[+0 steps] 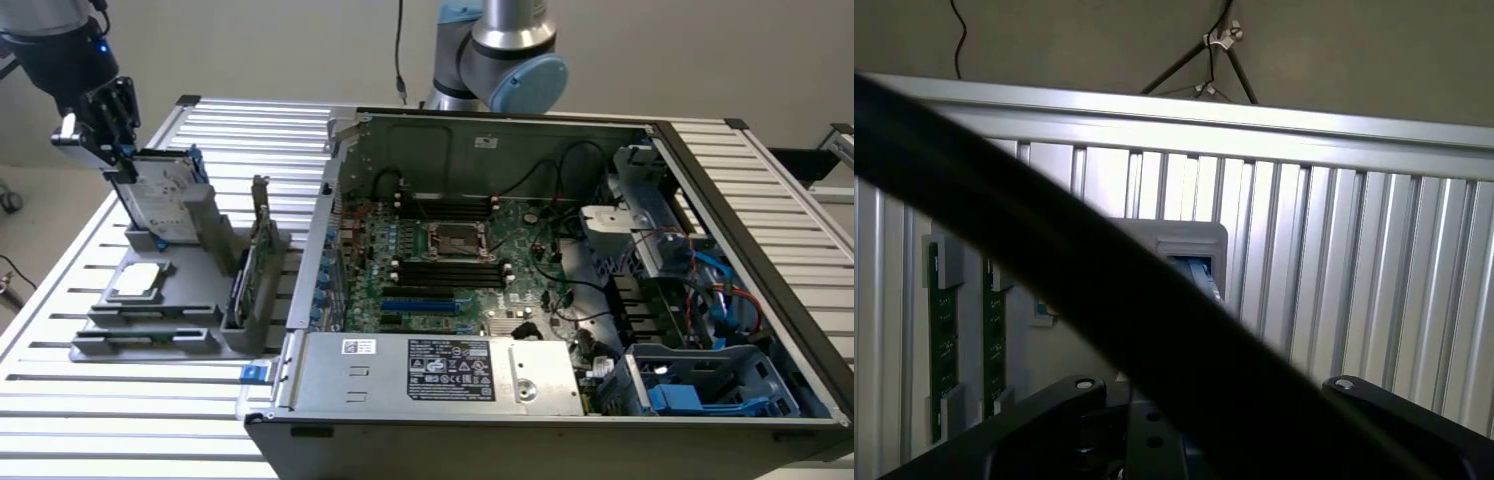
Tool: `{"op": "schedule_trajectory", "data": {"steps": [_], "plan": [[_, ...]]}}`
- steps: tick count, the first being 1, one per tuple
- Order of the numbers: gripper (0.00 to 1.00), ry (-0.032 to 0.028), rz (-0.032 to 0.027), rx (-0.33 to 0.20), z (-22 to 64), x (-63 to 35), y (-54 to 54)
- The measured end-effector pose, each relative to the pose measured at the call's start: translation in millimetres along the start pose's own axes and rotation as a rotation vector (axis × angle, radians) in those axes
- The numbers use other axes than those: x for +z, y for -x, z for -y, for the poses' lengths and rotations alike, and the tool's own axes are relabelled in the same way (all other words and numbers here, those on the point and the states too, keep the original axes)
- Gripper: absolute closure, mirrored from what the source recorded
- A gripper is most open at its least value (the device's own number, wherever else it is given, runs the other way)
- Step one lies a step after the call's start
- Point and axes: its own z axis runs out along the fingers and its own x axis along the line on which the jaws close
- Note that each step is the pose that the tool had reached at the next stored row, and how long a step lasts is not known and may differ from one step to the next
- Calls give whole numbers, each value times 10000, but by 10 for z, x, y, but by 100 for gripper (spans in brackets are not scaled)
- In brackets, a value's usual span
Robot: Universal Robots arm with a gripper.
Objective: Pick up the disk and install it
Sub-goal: 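Pick up the disk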
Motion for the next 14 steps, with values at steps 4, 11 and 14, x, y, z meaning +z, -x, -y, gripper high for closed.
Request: {"op": "schedule_trajectory", "data": {"steps": [4,11,14], "plan": [[67,2,-1,0,0,0,0],[65,2,-1,-1,0,1,0],[59,2,-1,-1,0,1,0]]}}
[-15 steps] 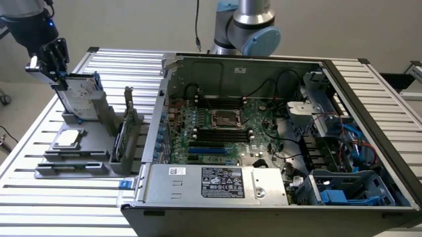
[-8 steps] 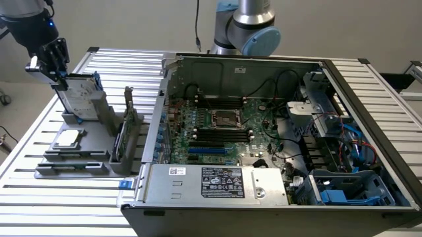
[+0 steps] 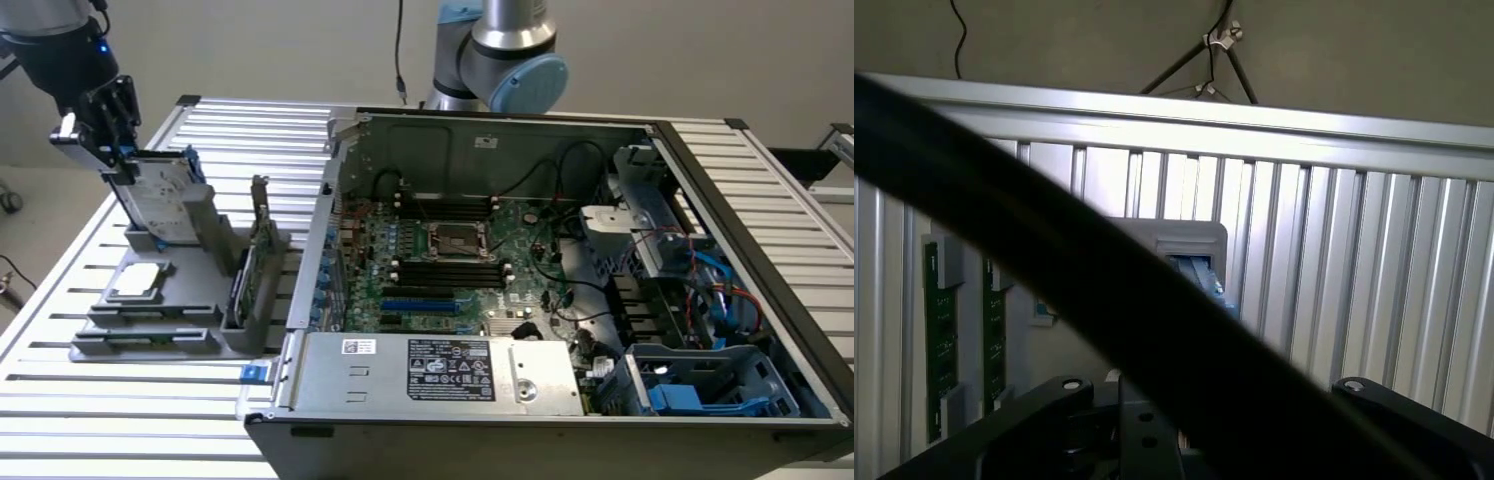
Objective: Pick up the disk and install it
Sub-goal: 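Pick up the disk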
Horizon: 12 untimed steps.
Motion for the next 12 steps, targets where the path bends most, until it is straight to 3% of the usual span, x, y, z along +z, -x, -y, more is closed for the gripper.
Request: {"op": "schedule_trajectory", "data": {"steps": [12], "plan": [[59,-3,1,3,-25,24,2]]}}
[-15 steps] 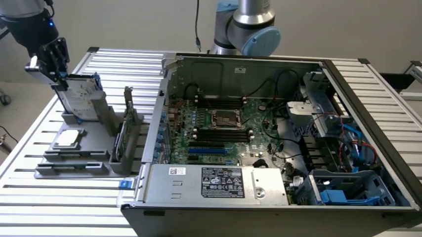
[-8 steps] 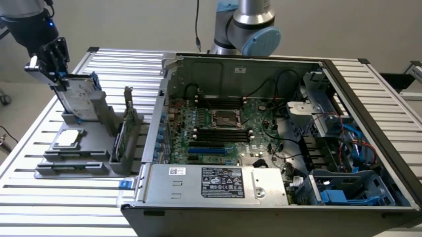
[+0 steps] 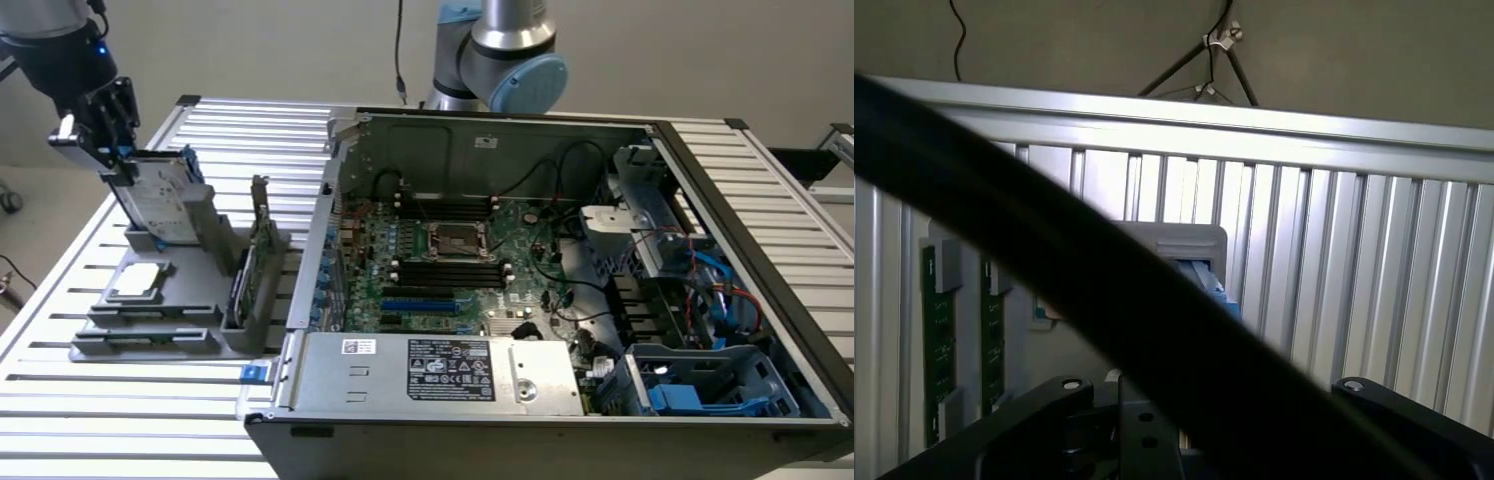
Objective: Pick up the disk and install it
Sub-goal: 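Pick up the disk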
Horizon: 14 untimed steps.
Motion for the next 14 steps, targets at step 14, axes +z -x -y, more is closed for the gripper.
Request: {"op": "schedule_trajectory", "data": {"steps": [14], "plan": [[59,2,0,48,-27,4,2]]}}
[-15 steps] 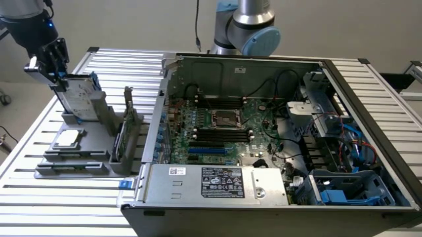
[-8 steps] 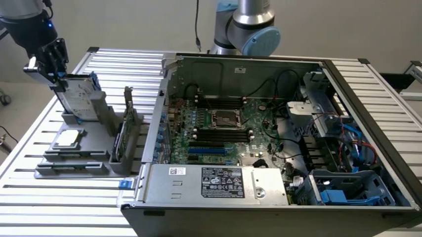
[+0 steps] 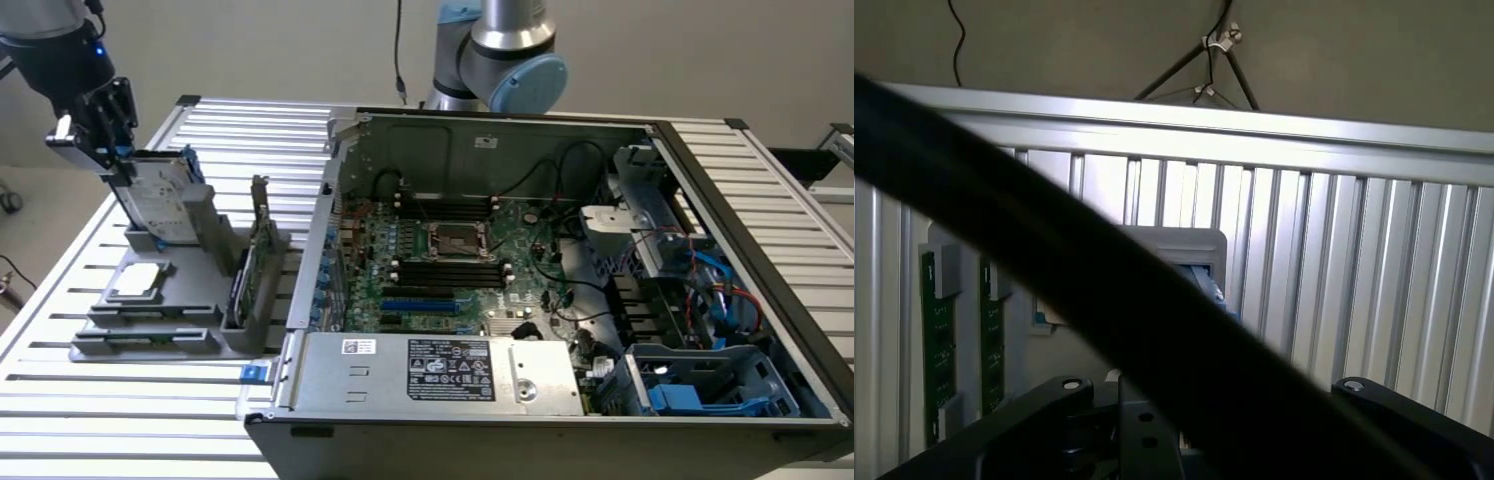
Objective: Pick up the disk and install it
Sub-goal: 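Pick up the disk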
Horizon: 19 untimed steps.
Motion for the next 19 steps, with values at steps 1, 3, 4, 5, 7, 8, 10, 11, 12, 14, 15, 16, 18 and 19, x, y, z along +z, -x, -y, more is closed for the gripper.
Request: {"op": "schedule_trajectory", "data": {"steps": [1,3,4,5,7,8,10,11,12,14,15,16,18,19], "plan": [[59,-1,0,8,0,0,0],[59,0,0,49,-1,1,0],[59,2,-1,75,-1,1,0],[59,2,-3,102,-1,1,0],[59,2,-7,161,-1,2,0],[59,1,-10,198,-1,3,0],[59,3,-21,267,-1,3,0],[61,3,-26,298,-1,4,0],[61,3,-33,326,-1,4,0],[67,3,-38,375,-1,4,0],[68,3,-40,399,-1,5,0],[68,3,-41,419,-1,5,0],[68,3,-42,461,-1,5,0],[68,4,-42,491,-1,5,0]]}}
